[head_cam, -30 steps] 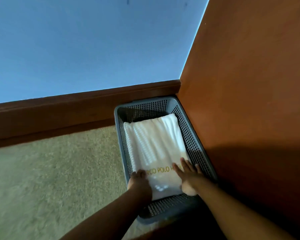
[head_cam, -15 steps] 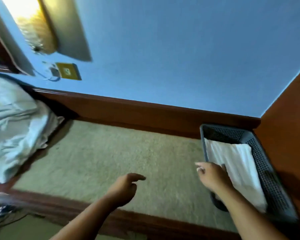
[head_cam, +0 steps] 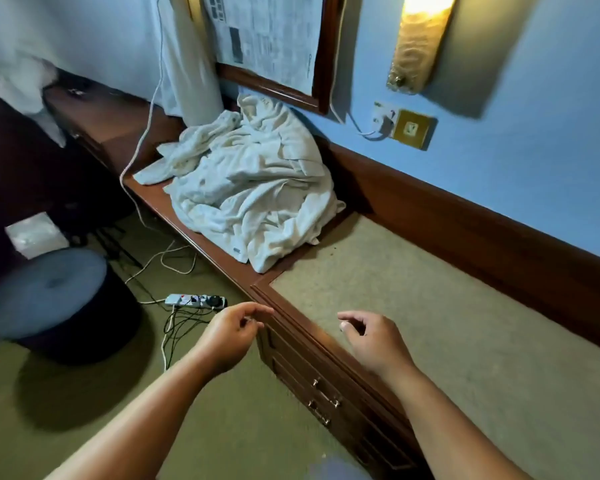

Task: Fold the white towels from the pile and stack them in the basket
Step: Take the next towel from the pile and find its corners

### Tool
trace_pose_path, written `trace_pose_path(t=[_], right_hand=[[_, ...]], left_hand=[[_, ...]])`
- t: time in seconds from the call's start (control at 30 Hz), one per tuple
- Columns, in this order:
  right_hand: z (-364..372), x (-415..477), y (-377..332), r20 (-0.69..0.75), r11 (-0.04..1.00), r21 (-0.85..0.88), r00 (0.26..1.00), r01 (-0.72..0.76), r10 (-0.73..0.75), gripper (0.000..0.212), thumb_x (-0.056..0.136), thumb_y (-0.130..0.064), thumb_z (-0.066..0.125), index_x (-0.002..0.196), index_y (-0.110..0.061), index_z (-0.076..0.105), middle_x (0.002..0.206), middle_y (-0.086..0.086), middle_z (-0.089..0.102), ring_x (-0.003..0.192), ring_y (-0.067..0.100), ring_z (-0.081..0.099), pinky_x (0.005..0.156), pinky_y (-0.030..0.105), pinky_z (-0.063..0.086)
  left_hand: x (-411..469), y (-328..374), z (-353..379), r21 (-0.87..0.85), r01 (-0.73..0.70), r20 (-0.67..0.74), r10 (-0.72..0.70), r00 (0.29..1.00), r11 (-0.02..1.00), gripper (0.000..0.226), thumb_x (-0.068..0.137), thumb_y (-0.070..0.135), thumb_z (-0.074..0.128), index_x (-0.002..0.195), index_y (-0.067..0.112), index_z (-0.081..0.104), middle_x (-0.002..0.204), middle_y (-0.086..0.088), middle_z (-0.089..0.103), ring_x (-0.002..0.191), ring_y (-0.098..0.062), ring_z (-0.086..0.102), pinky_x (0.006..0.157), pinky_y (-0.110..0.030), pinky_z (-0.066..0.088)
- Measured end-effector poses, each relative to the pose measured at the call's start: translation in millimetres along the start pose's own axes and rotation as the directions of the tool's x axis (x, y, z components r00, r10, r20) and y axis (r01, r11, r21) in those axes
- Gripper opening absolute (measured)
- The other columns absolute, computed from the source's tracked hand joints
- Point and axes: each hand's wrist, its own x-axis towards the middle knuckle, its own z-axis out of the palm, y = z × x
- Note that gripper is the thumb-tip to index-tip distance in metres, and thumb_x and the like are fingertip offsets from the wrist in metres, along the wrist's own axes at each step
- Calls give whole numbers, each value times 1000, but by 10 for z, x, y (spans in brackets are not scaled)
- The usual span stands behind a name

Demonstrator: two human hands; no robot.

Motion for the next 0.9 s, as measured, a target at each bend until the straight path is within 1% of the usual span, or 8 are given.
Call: trace_pose_path(t=[0.13,0.3,0.5,0.57,0.7,0.77,0.8,0.9], right_hand=[[240,647,-461,24,997,44,997,66,-67,17,94,-26,64,105,-31,75,84,-15,70,71,-5,59,63,6,39],[558,1746,-818,8,993,59,995,98,-99,14,91,-27,66,99,-34,75,88,-12,74,84,3,66,74,22,51],[843,2917,-1405,67,996,62,995,64,-68,16,91,-27,65,104,-33,73,102,-14,72,99,5,64,78,17,45],[879,3284,-1620,58,995,53,994,85,-88,16,92,-28,64,104,-33,73,100,-14,72,97,6,65,76,15,44],[910,3895,-1888,49,994,43,994,100,-102,20,94,-27,62,111,-30,72,97,-14,71,90,3,63,71,11,42],[934,4211,-1926,30,995,44,996,85,-86,22,93,-24,60,112,-29,72,96,-14,70,86,0,63,71,14,44],[956,4388,-1923,11,997,47,998,66,-66,24,93,-22,59,112,-28,71,97,-13,70,85,1,64,72,18,46],[1009,4951,-1934,-90,1000,19,996,8,-6,27,93,-19,56,115,-25,69,109,-9,70,96,12,66,80,24,48]], left_hand=[[508,-32,-440,-64,-24,-98,18,995,998,39,99,5,49,105,37,71,88,6,73,43,-8,51,43,-19,37],[1325,-108,-780,-117,-8,-85,-2,996,993,33,101,11,49,110,33,70,94,2,73,39,-4,40,42,-18,36],[2127,-185,-1505,-49,87,40,-85,996,995,35,98,17,50,100,45,71,90,-8,74,58,-16,57,53,-29,44],[2500,-174,-1828,-39,91,-27,-92,995,995,34,98,17,51,99,45,71,89,-8,74,61,-26,62,52,-30,46],[3219,-230,-2168,-84,71,-183,-86,979,994,31,100,14,53,102,39,71,86,4,75,57,-27,62,51,-27,44],[3520,-294,-2177,-85,69,-113,-78,991,994,31,101,13,53,103,38,71,89,1,75,54,-9,62,51,-29,45],[3688,-353,-2166,-71,72,-54,-76,996,995,32,101,14,53,103,39,71,91,1,76,63,-5,67,56,-35,50],[4267,-442,-2200,8,41,116,-42,992,999,31,97,21,51,103,44,71,98,6,76,86,-16,73,75,-48,57]])
